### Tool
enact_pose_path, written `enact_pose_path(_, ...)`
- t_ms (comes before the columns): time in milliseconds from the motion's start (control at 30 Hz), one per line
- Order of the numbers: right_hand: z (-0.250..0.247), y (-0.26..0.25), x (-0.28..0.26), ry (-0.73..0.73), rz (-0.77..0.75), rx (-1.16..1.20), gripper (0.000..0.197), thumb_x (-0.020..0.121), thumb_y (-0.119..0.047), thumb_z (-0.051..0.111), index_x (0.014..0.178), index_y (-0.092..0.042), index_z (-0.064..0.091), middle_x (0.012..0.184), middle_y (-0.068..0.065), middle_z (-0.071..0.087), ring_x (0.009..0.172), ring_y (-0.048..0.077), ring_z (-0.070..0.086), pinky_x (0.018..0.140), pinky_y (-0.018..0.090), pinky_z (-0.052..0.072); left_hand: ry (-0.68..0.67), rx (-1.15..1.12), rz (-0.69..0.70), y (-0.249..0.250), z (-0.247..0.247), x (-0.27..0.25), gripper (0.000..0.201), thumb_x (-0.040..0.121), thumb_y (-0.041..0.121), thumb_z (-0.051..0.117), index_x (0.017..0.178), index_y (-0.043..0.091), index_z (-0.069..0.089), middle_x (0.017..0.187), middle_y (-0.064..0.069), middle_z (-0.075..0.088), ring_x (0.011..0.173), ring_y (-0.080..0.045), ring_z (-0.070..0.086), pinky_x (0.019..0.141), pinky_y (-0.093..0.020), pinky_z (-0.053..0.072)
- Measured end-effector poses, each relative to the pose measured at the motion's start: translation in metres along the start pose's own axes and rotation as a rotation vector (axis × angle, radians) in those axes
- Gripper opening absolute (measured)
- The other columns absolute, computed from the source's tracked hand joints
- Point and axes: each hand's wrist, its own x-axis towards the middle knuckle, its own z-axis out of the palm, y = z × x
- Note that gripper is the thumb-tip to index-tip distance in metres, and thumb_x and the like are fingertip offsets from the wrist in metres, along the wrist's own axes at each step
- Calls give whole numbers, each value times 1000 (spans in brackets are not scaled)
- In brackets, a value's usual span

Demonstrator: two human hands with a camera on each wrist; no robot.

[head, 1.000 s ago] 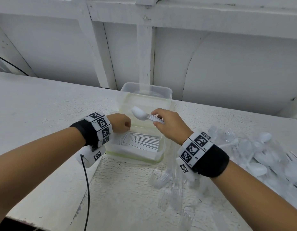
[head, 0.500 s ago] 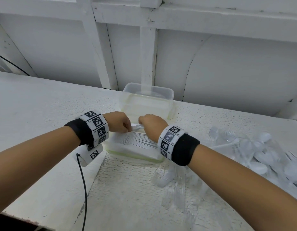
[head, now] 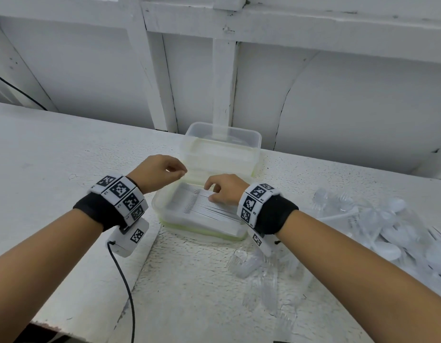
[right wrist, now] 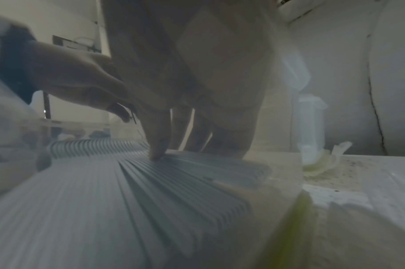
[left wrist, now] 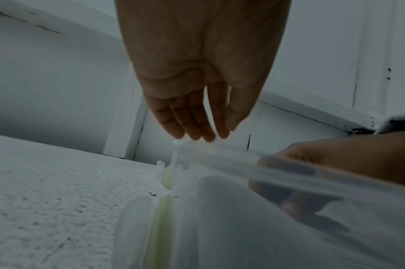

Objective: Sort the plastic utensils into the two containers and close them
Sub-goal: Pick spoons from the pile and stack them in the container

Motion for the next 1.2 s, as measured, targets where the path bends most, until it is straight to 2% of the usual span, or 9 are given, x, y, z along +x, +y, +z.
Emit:
enact_pose_path(100,3,-2,1,-14,1,-29,33,91,-18,58,123,-12,56,122,8,58,113,21,52,83,19,34,75,9,-69,-8,0,1,25,92,20,54,115,13,62,119,-8,59,98,-17,54,84,-24,36)
enact_pose_path(167,3,-2,1,-23,5,-55,33,92,-19,56,124,-12,56,124,7,57,115,20,51,87,21,35,60,-14,-175,-13,1,1,36,94,23,51,128,13,52,124,-10,56,105,-23,55,86,-30,42)
enact_pose_path(333,5,1,2,-13,22,-59,31,93,-14,53,124,-10,55,124,6,57,115,20,51,85,19,34,-43,-220,-326,-15,8,-2,39,95,18,48,133,13,44,109,-9,60,93,-23,62,66,-40,57)
enact_pose_path(533,5,1,3,9,16,-103,27,92,-12,53,119,-8,59,124,7,57,115,21,52,86,21,37,-37,-246,-351,-15,8,-2,37,95,14,48,131,15,45,106,-9,60,92,-23,63,68,-44,58)
enact_pose_path(733,5,0,2,-14,18,-160,33,94,-16,50,127,-9,53,128,7,55,117,22,50,95,27,40,-43,-269,-359,-14,6,-3,37,94,14,49,131,15,45,104,-11,62,95,-27,63,72,-47,58)
enact_pose_path(900,4,-1,0,-17,15,-183,35,95,-18,48,129,-9,51,129,7,54,119,22,49,96,29,40,-38,-280,-357,-13,5,-3,36,95,13,48,131,13,46,108,-13,61,95,-28,63,70,-41,57)
enact_pose_path(1067,2,0,-4,5,-7,-231,36,96,-18,46,130,-7,51,127,9,56,116,23,51,94,28,40,-17,-227,-319,-14,4,-6,36,95,15,48,131,11,47,115,-13,60,97,-26,60,66,-31,50)
enact_pose_path(1133,1,1,-7,19,-17,-244,35,96,-17,46,129,-7,52,127,9,56,117,24,51,94,28,39,-9,-210,-315,-12,2,-10,36,95,16,47,131,11,47,116,-13,60,98,-26,58,70,-33,50)
enact_pose_path(1200,-2,2,-11,37,-29,-249,35,96,-16,45,129,-7,52,128,10,56,117,24,50,94,28,38,-1,-173,-305,-11,1,-14,36,95,17,48,130,11,48,117,-11,61,101,-28,58,80,-38,51)
